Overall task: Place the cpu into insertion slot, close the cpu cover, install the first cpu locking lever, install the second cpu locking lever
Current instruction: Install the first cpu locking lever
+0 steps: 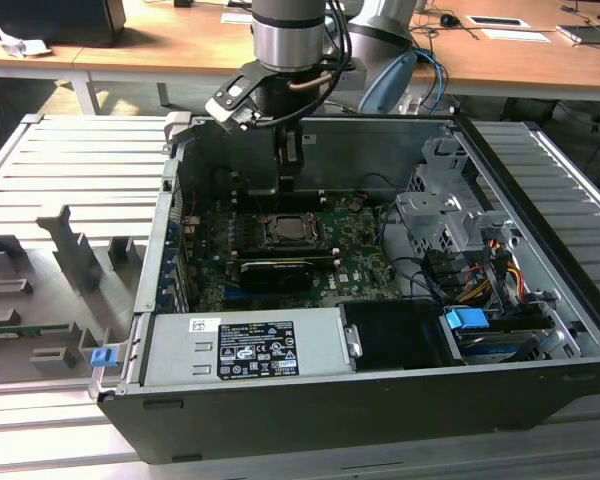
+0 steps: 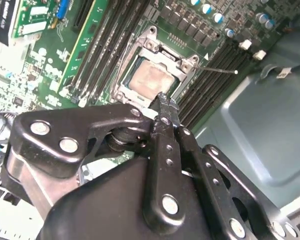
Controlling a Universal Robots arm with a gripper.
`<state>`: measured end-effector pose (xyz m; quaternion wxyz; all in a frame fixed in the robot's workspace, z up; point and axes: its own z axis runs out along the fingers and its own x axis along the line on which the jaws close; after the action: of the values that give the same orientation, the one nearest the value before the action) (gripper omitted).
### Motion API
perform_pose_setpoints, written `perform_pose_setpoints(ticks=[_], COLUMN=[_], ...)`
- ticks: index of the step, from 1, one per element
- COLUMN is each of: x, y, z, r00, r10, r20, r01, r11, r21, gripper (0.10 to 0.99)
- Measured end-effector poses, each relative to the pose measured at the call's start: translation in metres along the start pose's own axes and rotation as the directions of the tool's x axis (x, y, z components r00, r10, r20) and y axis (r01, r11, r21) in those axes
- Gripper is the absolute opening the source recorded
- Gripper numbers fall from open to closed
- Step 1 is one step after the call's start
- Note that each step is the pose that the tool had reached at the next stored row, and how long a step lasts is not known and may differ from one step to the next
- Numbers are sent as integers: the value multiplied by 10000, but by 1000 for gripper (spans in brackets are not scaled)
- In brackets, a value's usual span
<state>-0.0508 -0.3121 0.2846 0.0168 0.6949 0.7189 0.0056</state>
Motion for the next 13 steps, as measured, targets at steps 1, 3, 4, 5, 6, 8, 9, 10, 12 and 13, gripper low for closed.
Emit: perform_pose_setpoints(ticks=[1,3,4,5,6,8,9,10,12,13], x=[0,0,0,0,2,2,3,3,3,3], y=[0,0,0,0,0,0,0,0,0,0], z=[1,0,0,0,1,3,4,5,5,5], r00=[9999,9961,9943,9924,9905,9859,9843,9817,9709,9667], r10=[-149,-878,-1069,-1229,-1376,-1676,-1764,-1907,-2396,-2561], r20=[-3,34,47,48,44,33,30,24,10,6], r01=[149,878,1069,1229,1376,1676,1764,1907,2396,2561], r11=[9999,9961,9943,9924,9905,9859,9843,9817,9709,9667], r21=[-4,-10,-11,-13,-11,-7,-3,-4,-15,-18], gripper=[106,106,106,106,106,106,106,106,106,106])
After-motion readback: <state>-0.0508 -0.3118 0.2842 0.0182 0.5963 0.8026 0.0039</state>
